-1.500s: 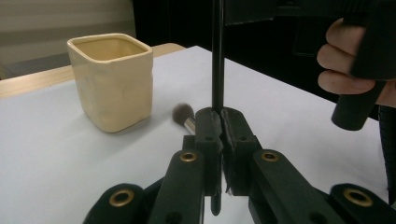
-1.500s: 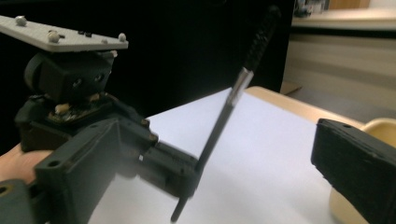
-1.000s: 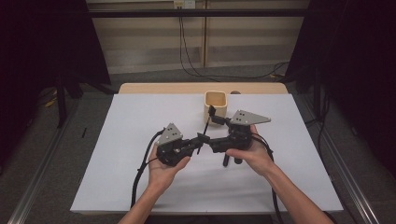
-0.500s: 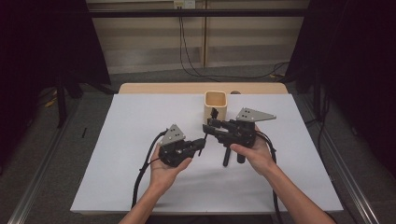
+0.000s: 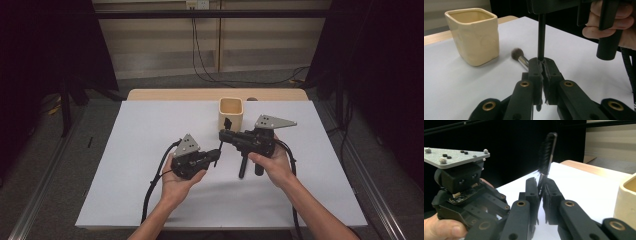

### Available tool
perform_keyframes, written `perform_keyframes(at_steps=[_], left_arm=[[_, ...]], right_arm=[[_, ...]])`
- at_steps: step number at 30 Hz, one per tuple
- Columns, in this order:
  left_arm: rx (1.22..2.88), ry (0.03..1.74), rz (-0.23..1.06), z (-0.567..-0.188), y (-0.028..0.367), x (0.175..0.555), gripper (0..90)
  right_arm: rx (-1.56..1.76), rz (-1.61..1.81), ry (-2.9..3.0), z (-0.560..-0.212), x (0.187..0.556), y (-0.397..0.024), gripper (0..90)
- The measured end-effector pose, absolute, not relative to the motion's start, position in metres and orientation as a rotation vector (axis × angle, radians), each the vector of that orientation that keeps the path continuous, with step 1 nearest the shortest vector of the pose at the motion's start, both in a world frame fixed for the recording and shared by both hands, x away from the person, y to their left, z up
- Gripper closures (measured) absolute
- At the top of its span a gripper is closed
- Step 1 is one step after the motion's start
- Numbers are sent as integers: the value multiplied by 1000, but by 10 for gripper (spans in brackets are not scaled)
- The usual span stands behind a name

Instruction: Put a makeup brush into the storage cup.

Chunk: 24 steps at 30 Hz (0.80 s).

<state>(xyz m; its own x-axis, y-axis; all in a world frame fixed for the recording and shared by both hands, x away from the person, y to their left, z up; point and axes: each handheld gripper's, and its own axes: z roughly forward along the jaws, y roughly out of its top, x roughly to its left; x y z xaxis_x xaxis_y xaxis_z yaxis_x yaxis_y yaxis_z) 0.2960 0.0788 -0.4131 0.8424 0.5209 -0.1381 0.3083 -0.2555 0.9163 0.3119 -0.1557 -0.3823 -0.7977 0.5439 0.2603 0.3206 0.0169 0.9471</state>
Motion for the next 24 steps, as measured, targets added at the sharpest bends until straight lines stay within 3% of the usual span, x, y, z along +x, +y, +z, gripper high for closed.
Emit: perform_keyframes(at_steps=[13, 18, 24], left_arm=[[1865, 611, 252, -415, 78, 295, 842], [1859, 616, 240, -415, 78, 296, 776], [1857, 649, 224, -416, 79, 297, 611]], right_arm=[[903, 1886, 2130, -381, 310, -154, 858], [893, 1889, 2134, -381, 310, -153, 858], [899, 1885, 2127, -381, 310, -153, 858]])
